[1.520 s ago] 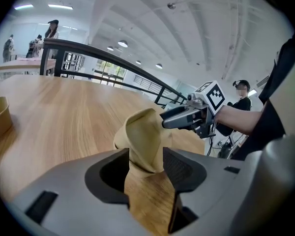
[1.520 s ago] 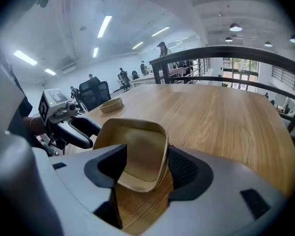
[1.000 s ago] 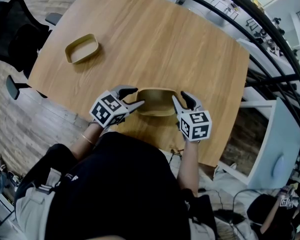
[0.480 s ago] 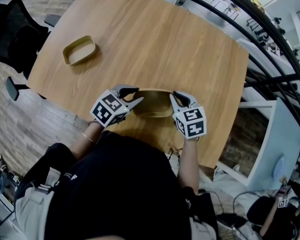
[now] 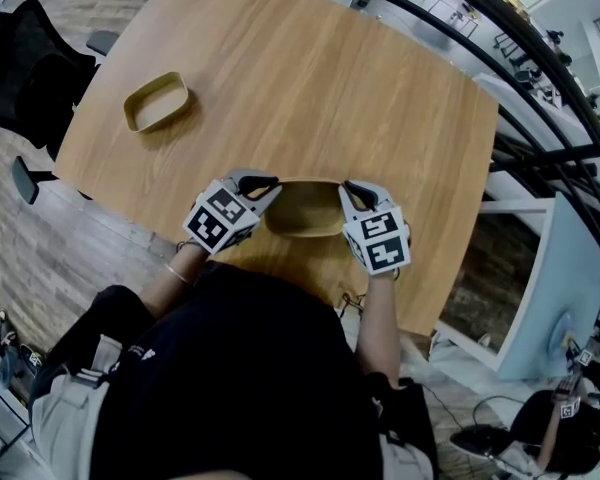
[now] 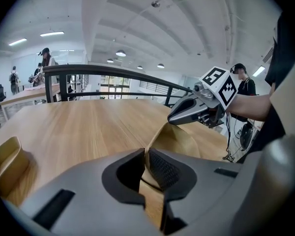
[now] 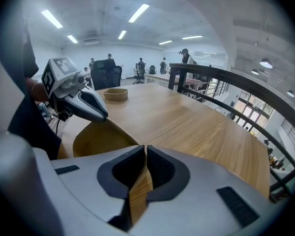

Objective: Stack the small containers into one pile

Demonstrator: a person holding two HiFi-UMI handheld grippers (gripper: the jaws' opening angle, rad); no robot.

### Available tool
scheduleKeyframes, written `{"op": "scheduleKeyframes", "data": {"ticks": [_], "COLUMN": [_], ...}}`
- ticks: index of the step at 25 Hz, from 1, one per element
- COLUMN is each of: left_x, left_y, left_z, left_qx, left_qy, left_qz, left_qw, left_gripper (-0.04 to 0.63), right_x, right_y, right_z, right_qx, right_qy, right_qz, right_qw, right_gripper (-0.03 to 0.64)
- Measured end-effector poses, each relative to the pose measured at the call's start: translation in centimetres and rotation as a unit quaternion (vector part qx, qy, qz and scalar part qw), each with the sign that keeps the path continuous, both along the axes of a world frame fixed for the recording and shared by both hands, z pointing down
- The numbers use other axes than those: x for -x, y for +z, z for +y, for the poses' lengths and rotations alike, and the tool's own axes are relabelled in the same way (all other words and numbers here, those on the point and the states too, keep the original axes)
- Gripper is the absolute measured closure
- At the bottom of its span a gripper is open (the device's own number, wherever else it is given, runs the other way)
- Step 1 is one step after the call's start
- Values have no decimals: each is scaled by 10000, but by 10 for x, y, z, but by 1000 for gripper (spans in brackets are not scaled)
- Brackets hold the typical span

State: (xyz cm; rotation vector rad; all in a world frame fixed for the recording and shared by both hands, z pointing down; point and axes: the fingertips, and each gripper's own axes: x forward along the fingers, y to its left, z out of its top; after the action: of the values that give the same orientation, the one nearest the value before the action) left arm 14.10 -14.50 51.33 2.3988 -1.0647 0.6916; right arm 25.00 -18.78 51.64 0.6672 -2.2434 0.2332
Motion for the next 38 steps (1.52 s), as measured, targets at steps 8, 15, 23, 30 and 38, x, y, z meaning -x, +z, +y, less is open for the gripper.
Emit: {"op": "scheduleKeyframes", "data": {"ticks": [8, 15, 23, 30, 38], "left_x": [-1, 8, 15, 19, 54], "left_y": [6, 12, 6, -2, -11], "left_z": [0, 1, 2, 6, 27], "left_qx": [62, 144, 63, -23, -141], "left_qy": [-33, -108, -304, -534, -1372], "left_qz": [-12, -17, 87, 105, 174], "left_qw": [10000, 9998, 9995, 9985, 9903], "left_gripper": [554, 552, 552, 552, 552], "right_x": [-1, -6, -12, -10, 12], "right_y": [8, 4, -4, -11, -41], "right_z": [3, -3, -2, -4, 4], "right_qx": [26, -100, -93, -185, 174], "right_qy": [56, 365, 530, 436, 326], "right_qz": [108, -141, -390, -641, -1907], "right_qw": [9999, 9992, 9978, 9968, 9809], "right_gripper": [584, 582, 581, 581, 581]}}
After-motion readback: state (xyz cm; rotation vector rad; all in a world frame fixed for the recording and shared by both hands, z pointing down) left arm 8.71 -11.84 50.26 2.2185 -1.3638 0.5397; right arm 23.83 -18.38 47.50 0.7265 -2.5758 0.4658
